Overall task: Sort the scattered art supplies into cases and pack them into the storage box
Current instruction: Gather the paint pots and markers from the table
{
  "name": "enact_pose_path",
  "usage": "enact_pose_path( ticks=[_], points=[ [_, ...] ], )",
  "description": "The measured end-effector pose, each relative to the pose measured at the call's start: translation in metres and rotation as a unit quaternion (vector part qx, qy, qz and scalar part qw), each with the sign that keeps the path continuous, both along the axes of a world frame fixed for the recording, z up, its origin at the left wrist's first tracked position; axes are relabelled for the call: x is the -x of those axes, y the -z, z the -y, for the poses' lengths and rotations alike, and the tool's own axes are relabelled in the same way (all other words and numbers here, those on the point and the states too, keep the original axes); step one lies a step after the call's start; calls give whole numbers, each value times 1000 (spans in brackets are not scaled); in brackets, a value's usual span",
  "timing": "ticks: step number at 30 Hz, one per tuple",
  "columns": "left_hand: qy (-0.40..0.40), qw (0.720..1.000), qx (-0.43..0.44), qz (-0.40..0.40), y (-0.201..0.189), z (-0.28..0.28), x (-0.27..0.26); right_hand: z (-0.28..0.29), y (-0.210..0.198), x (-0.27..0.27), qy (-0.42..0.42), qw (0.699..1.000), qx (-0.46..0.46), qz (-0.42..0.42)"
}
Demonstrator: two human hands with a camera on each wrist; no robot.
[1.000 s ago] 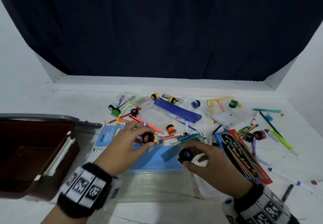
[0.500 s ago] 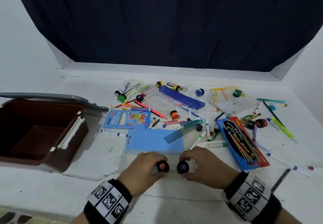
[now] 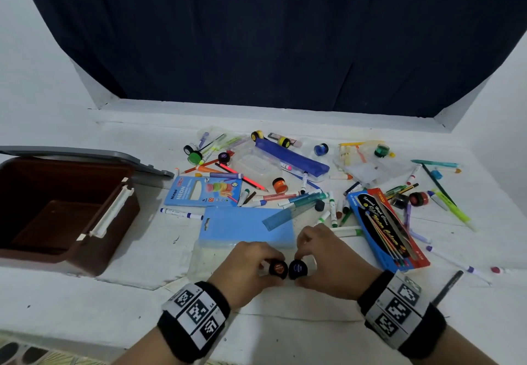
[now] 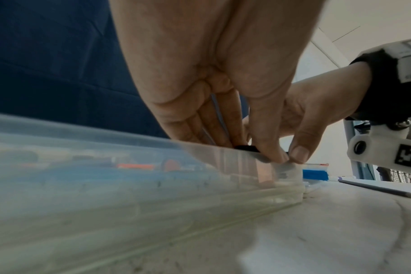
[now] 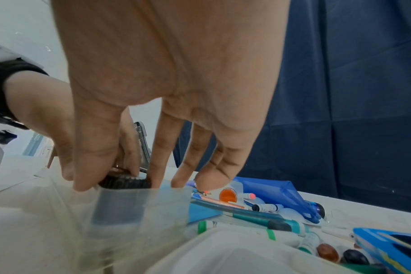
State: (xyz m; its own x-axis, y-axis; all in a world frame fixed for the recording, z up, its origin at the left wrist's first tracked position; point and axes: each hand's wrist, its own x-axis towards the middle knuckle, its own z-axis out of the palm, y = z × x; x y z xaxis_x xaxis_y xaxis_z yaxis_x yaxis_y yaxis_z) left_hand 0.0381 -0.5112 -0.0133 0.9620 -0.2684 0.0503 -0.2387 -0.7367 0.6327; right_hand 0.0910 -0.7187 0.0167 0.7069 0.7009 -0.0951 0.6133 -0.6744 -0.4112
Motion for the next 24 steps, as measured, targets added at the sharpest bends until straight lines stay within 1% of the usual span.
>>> enact_pose_path(
  ticks=[2,5,8,13,19,22,24],
  points=[
    [13,1000,-6,-18,-3,-1,-2,-1,-4,-1,-8,1000,27,-1],
    [33,997,-36,-54,-8,-1,-7,-2,-6,-2,0,999,43,-6],
    [20,997,-31,-69,-10,-1,-11,-3,-6,-1,-4,998,63,-3],
    [-18,997,11,-72,-8,-2,-8,1,0,-4,14,998,37,-42],
    [-8,997,-24,-71,-12,0,-12,-4,-7,-8,-6,995,101,-23],
    [5,996,-47,-70,-15,1,-12,-9,-11,-8,-11,991,134,0],
    [13,996,-43,-74,-16,0,-12,-12,-11,-6,-8,990,142,16]
  ],
)
